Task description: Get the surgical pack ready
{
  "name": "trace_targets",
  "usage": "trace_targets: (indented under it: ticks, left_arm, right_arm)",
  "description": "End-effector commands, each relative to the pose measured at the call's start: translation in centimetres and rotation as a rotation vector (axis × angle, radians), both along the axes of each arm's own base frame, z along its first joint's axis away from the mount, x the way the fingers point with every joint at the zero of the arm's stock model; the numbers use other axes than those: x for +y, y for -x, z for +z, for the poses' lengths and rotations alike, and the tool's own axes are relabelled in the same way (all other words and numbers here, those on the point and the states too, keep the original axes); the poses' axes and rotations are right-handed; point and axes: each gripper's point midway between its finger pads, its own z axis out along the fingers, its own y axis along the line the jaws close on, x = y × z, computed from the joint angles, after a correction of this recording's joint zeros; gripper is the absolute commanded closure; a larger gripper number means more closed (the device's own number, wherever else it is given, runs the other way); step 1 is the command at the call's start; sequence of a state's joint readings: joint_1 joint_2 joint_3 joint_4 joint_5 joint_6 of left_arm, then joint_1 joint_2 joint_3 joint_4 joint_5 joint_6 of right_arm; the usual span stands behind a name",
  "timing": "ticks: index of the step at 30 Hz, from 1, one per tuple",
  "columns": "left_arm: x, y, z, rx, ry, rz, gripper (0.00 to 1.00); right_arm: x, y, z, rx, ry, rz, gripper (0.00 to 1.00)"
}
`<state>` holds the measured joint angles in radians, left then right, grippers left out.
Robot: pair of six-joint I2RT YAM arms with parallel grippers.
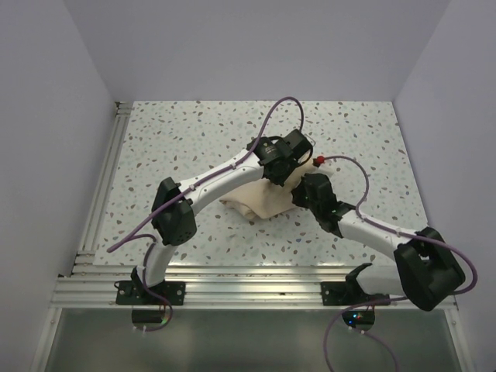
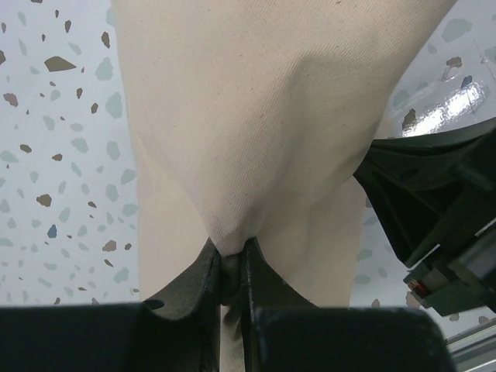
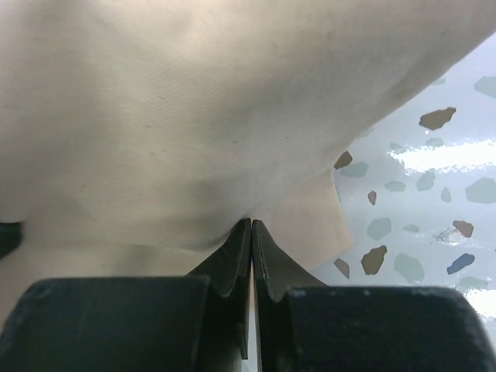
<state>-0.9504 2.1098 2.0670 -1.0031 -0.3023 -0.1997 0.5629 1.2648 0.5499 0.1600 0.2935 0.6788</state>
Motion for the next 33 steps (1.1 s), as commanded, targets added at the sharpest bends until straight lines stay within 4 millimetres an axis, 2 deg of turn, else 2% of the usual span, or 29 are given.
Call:
trace_targets:
  ticks: [1, 6, 9, 13, 18, 24, 29, 33]
  left_arm:
    - [-1.5, -1.0, 6.3, -0.118, 0.153, 0.011, 1.00]
    - [-1.2, -0.9, 7.0, -0.127, 0.160, 0.011, 1.00]
    - [-1.3, -0.7, 7.2, -0.125, 0.166, 0.008, 1.00]
    - [-1.3, -0.7, 7.3, -0.126, 0.166, 0.003, 1.00]
    - [-1.3, -0.7, 7.9, -0.135, 0.174, 0.002, 1.00]
    - [-1.1, -0.8, 9.1, -0.153, 0.181, 0.002, 1.00]
    - [-1.2, -0.9, 9.2, -0.155, 0.183, 0.001, 1.00]
    - [-1.3, -0.9, 8.9, -0.149, 0.181, -0.002, 1.00]
  right_arm:
    - [0.5, -0.7, -0.6, 0.016, 0.015, 0.003, 0.97]
    - [0.2, -1.5, -2.2, 0.026, 0.053, -0.027, 0.97]
    - [0.6, -2.0, -2.0, -0.017, 0.026, -0.026, 0.98]
    - [1.3, -3.2, -0.6, -0.101, -0.028, -0.029, 0.99]
    - [1.8, -3.7, -0.9, -0.124, -0.069, -0.034, 1.00]
    - [1.5, -3.9, -1.6, -0.139, -0.082, -0.064, 1.00]
    - [2.8, -4.2, -0.7, -0.178, -0.155, -0.026, 1.00]
    - [3.7, -4.2, -0.2, -0.175, -0.135, -0.021, 1.00]
